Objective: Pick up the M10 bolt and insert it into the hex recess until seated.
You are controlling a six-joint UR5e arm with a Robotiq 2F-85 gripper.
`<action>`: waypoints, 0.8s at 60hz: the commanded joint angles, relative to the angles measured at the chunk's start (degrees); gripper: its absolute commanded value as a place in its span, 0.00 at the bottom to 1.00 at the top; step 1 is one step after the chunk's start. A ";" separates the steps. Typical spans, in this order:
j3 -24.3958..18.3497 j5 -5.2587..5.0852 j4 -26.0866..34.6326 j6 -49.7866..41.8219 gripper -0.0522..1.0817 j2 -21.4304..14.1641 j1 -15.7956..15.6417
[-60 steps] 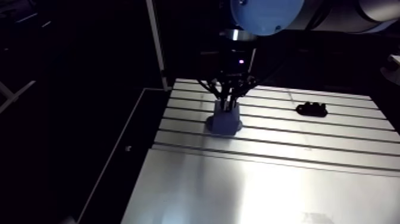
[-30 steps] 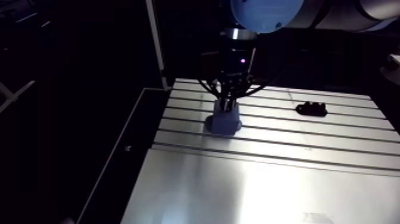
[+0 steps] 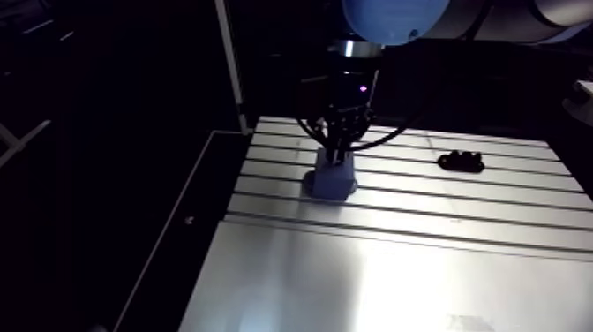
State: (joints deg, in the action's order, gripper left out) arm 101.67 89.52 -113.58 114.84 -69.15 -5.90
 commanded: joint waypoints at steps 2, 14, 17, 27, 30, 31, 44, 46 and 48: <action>-0.19 0.06 -0.02 2.25 0.73 0.11 0.09; -0.20 0.08 -0.02 4.36 0.73 0.39 0.09; -0.20 0.08 -0.02 4.46 0.73 0.46 0.09; -0.20 0.08 -0.02 4.73 0.73 0.47 0.09; -0.20 0.08 -0.02 4.83 0.73 0.47 0.01; -0.20 0.08 -0.02 4.83 0.73 0.47 0.01; -0.20 0.08 0.07 6.67 0.73 0.39 0.01; -0.20 0.08 -0.01 6.75 0.73 0.39 0.01; -0.13 0.08 0.07 6.84 0.72 0.30 0.01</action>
State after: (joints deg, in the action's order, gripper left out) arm 101.48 89.57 -113.57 120.75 -68.74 -5.88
